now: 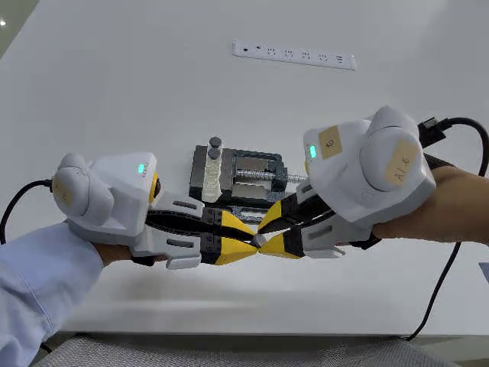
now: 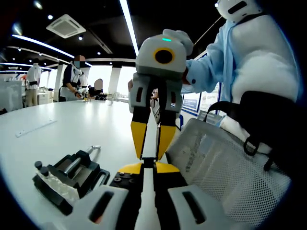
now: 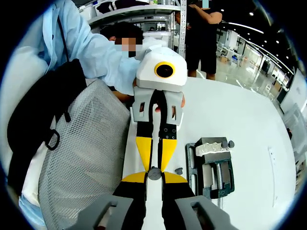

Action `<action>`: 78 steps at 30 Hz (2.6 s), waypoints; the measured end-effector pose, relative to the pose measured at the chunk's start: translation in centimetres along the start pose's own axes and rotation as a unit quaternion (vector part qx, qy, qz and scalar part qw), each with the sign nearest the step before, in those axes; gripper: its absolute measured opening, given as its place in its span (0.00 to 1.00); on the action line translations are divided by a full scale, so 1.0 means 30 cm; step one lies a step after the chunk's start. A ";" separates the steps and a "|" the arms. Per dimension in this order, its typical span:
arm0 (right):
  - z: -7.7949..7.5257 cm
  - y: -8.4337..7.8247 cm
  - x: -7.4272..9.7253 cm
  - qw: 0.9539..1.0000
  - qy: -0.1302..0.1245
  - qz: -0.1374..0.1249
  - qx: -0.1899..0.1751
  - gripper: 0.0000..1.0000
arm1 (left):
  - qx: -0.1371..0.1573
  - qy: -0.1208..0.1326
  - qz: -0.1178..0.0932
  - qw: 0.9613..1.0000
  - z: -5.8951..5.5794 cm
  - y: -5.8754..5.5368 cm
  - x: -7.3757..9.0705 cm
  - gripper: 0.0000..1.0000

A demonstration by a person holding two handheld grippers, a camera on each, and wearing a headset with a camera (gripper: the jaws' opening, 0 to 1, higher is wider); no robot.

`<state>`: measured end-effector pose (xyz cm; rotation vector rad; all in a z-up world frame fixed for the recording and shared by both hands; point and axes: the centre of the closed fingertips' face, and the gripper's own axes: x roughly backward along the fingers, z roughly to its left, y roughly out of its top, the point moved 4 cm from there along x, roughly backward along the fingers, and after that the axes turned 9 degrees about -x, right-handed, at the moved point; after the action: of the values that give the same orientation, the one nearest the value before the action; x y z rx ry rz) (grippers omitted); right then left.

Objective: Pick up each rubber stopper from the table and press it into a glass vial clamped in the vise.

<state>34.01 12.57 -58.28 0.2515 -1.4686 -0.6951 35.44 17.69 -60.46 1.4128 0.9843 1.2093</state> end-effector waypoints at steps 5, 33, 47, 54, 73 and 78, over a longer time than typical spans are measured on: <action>-0.001 0.005 0.003 1.000 0.004 -0.001 0.000 0.08 | 0.000 0.000 -0.004 1.000 0.001 0.002 0.005 0.01; -0.092 0.058 0.017 0.999 -0.020 0.029 0.017 0.07 | -0.006 0.083 0.012 0.996 0.049 -0.007 0.039 0.25; -0.179 0.089 0.009 0.997 -0.041 0.058 0.026 0.07 | 0.013 0.152 0.007 0.988 0.080 -0.037 0.109 0.47; -0.229 0.113 -0.004 0.996 -0.048 0.073 0.028 0.07 | 0.022 0.181 0.012 0.983 0.093 -0.060 0.140 0.57; -0.341 0.170 -0.074 0.989 -0.046 0.123 0.061 0.07 | 0.019 0.239 0.048 0.970 0.118 -0.117 0.193 0.78; -0.366 0.177 -0.099 0.988 -0.045 0.134 0.064 0.07 | 0.022 0.243 0.058 0.968 0.119 -0.127 0.193 0.79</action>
<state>46.15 15.66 -59.06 0.1183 -1.5990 -0.3991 40.03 23.37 -63.20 1.2433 1.2779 1.6779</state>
